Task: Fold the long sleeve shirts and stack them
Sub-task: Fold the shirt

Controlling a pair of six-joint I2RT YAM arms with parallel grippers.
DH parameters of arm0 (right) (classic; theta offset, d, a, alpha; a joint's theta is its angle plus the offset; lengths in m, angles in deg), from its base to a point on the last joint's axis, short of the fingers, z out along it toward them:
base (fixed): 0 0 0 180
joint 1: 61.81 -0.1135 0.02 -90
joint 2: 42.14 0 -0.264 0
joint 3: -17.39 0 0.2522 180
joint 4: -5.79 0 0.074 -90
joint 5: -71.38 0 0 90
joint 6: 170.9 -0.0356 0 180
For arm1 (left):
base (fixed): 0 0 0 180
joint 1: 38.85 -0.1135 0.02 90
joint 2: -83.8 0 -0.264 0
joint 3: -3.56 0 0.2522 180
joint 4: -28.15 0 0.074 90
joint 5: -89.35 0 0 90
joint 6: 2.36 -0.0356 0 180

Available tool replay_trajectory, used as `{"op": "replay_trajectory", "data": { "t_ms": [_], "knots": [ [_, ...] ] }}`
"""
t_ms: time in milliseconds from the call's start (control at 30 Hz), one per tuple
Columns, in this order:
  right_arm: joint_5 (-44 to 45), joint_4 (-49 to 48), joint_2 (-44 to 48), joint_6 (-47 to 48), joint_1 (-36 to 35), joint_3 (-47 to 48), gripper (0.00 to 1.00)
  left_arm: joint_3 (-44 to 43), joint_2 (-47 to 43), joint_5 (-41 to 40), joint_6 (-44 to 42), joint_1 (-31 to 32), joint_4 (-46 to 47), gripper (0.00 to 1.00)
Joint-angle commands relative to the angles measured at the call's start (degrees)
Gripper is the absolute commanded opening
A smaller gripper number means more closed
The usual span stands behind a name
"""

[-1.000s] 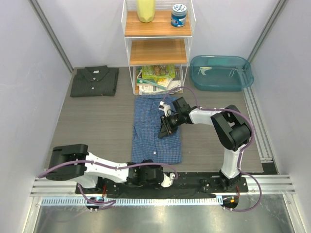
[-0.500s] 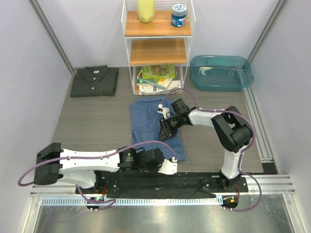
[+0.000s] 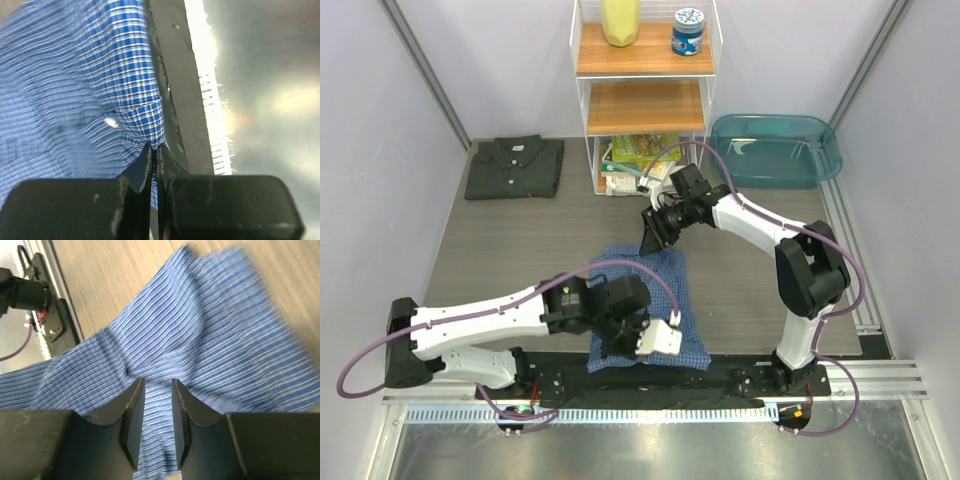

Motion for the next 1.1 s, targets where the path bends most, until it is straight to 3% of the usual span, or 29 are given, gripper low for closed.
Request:
{"op": "replay_trajectory", "data": {
  "t_ms": [0,167,400,700,800,933,1067],
  "knots": [
    [2.01,2.62,-3.92,4.34,0.13,4.06,0.33,-6.71,1.87,12.53,-5.33,-10.99,-7.76,0.0],
    [2.11,1.56,-10.24,4.43,0.22,6.08,0.31,-12.87,8.54,14.38,-16.07,-22.35,-12.08,0.0],
    [0.35,1.3,-10.87,3.64,1.8,7.23,0.3,-19.37,21.28,17.98,-29.43,-37.46,-13.31,0.0],
    [2.01,2.79,-13.5,4.87,4.26,13.03,0.29,-19.21,32.01,13.42,-37.52,-43.1,-3.83,0.04],
    [2.28,2.62,-15.26,4.96,4.44,13.91,0.29,-18.59,33.86,10.35,-37.09,-43.9,0.65,0.19],
    [2.63,2.27,-16.23,5.05,4.52,14.44,0.29,-21.66,32.82,9.03,-33.49,-45.3,-0.21,0.44],
    [1.93,0.51,-16.58,3.9,4.52,13.3,0.28,-26.22,31.06,11.91,-28.93,-48.46,-5.04,0.52]
  ]
}}
